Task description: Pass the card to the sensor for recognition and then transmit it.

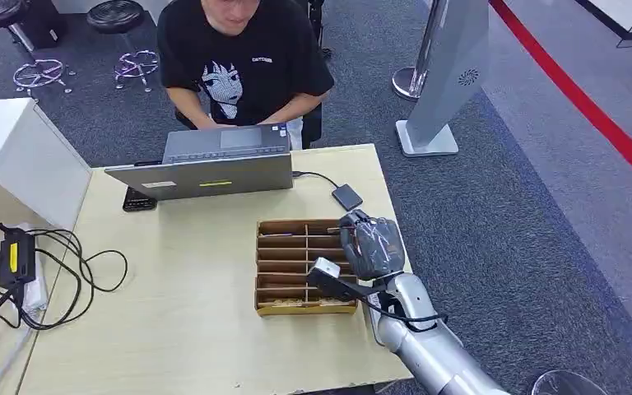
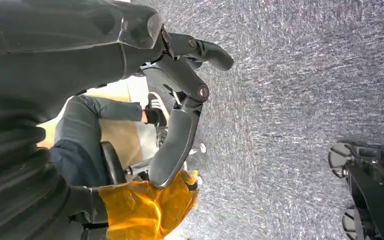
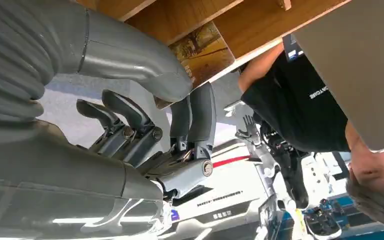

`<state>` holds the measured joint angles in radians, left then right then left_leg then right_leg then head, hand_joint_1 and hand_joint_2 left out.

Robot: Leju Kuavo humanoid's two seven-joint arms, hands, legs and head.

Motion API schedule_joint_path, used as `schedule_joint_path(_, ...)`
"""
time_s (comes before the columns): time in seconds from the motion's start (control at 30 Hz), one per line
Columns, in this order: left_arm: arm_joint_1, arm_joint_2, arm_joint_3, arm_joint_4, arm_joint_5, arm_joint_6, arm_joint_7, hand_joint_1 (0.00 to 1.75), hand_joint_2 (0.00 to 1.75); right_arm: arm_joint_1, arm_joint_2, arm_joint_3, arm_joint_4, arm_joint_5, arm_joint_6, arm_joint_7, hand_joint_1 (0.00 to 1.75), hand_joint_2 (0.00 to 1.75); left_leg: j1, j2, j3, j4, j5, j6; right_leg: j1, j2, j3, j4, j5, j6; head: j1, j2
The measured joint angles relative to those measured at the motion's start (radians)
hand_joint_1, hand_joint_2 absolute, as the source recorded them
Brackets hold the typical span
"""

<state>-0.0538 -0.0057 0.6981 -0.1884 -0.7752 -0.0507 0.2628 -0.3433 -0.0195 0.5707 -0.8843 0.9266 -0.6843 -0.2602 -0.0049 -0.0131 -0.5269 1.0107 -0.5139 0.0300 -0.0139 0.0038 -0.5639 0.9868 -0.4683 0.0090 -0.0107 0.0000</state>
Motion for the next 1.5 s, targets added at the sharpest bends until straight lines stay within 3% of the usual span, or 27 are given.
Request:
schedule_joint_path(0.13, 0.000, 0.000, 0.001, 0.000, -0.007, 0.000, 0.000, 0.00, 1.75, -0.001, 0.000, -0.006, -0.020, 0.057, -0.008, -0.005, 1.75, 1.75, 0.000, 0.000, 0.000, 0.000, 0.000, 0.000, 0.000, 0.000, 0.000, 0.000, 0.000, 0.000, 0.000, 0.000)
schedule_joint_path(0.27, 0.000, 0.000, 0.004, 0.000, -0.016, 0.000, -0.001, 0.00, 1.75, -0.002, 0.000, -0.054, -0.124, 0.118, -0.008, -0.039, 1.75, 1.75, 0.000, 0.000, 0.000, 0.000, 0.000, 0.000, 0.000, 0.000, 0.000, 0.000, 0.000, 0.000, 0.000, 0.000)
schedule_joint_path(0.53, -0.001, 0.000, 0.023, 0.000, -0.036, -0.002, -0.001, 0.00, 1.75, -0.024, -0.041, -0.080, -0.371, 0.109, -0.010, -0.005, 1.75, 1.75, 0.000, 0.000, 0.000, 0.000, 0.000, 0.000, 0.000, 0.000, 0.000, 0.000, 0.000, 0.000, 0.000, 0.000)
schedule_joint_path(0.77, -0.002, 0.000, 0.029, 0.000, -0.045, -0.003, -0.001, 0.00, 1.75, -0.045, -0.052, -0.080, -0.440, 0.089, -0.007, -0.004, 1.75, 1.75, 0.000, 0.000, 0.000, 0.000, 0.000, 0.000, 0.000, 0.000, 0.000, 0.000, 0.000, 0.000, 0.000, 0.000)
schedule_joint_path(0.8, -0.002, 0.000, 0.029, 0.000, -0.047, -0.003, -0.001, 0.00, 1.75, -0.050, -0.052, -0.077, -0.440, 0.089, -0.007, -0.003, 1.69, 1.75, 0.000, 0.000, 0.000, 0.000, 0.000, 0.000, 0.000, 0.000, 0.000, 0.000, 0.000, 0.000, 0.000, 0.000)
schedule_joint_path(0.83, -0.002, 0.000, 0.029, 0.000, -0.050, -0.003, -0.001, 0.00, 1.75, -0.057, -0.052, -0.074, -0.440, 0.087, -0.006, -0.002, 0.07, 1.75, 0.000, 0.000, 0.000, 0.000, 0.000, 0.000, 0.000, 0.000, 0.000, 0.000, 0.000, 0.000, 0.000, 0.000)
schedule_joint_path(0.87, -0.002, 0.000, 0.029, 0.000, -0.052, -0.003, -0.002, 0.00, 1.75, -0.062, -0.052, -0.068, -0.438, 0.082, 0.000, 0.000, 0.00, 1.75, 0.000, 0.000, 0.000, 0.000, 0.000, 0.000, 0.000, 0.000, 0.000, 0.000, 0.000, 0.000, 0.000, 0.000)
schedule_joint_path(1.17, -0.004, 0.000, 0.040, 0.000, -0.071, -0.006, -0.010, 0.00, 1.75, -0.141, -0.081, 0.047, -0.297, 0.035, 0.168, 0.019, 0.00, 1.75, 0.000, 0.000, 0.000, 0.000, 0.000, 0.000, 0.000, 0.000, 0.000, 0.000, 0.000, 0.000, 0.000, 0.000)
schedule_joint_path(1.5, -0.004, 0.000, 0.050, 0.000, -0.075, -0.009, -0.011, 0.00, 1.75, -0.161, -0.092, 0.120, -0.169, 0.032, 0.196, 0.017, 0.00, 1.75, 0.000, 0.000, 0.000, 0.000, 0.000, 0.000, 0.000, 0.000, 0.000, 0.000, 0.000, 0.000, 0.000, 0.000)
